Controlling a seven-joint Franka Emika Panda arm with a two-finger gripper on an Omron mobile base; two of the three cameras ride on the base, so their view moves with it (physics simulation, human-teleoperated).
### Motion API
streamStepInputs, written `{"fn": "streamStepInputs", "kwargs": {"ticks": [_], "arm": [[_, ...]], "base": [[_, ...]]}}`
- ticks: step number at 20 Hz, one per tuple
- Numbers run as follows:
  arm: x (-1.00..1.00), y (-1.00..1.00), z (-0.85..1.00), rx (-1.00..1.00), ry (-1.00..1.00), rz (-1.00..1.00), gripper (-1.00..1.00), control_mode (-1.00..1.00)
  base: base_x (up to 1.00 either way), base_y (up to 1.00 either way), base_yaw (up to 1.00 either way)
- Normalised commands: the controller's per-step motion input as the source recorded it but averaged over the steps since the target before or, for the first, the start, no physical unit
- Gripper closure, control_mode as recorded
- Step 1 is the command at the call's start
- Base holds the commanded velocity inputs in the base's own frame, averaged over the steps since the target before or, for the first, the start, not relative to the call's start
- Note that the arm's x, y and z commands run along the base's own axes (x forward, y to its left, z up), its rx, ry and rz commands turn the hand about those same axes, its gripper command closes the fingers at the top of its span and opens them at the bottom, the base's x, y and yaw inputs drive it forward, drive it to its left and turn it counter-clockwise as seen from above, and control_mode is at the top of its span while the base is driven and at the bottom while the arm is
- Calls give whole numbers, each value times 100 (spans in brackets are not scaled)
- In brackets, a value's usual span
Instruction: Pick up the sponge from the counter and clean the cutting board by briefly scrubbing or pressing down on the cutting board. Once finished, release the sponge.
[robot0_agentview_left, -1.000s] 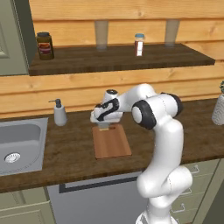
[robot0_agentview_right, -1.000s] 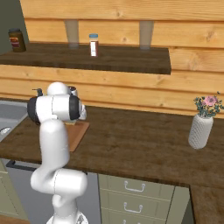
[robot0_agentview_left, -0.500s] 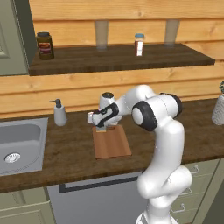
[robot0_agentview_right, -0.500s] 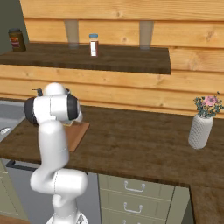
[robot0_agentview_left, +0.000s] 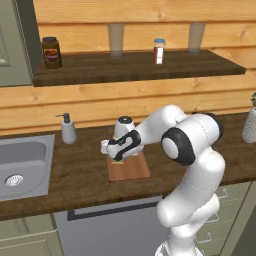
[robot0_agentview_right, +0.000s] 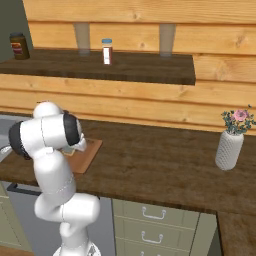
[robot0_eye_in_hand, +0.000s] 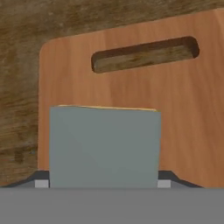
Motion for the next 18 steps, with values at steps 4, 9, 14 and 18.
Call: {"fn": "streamStepInputs", "kwargs": {"ticks": [4, 9, 14, 18], "arm": [[-97, 0, -31, 0, 4, 0, 100, -100], [-86, 7, -33, 0, 12, 1, 100, -100], [-71, 6, -19, 0, 17, 0, 100, -100], [-2, 0, -20, 0, 30, 0, 100, -100]], "base": [[0, 0, 0], [0, 0, 0], [0, 0, 0], [0, 0, 0]]}}
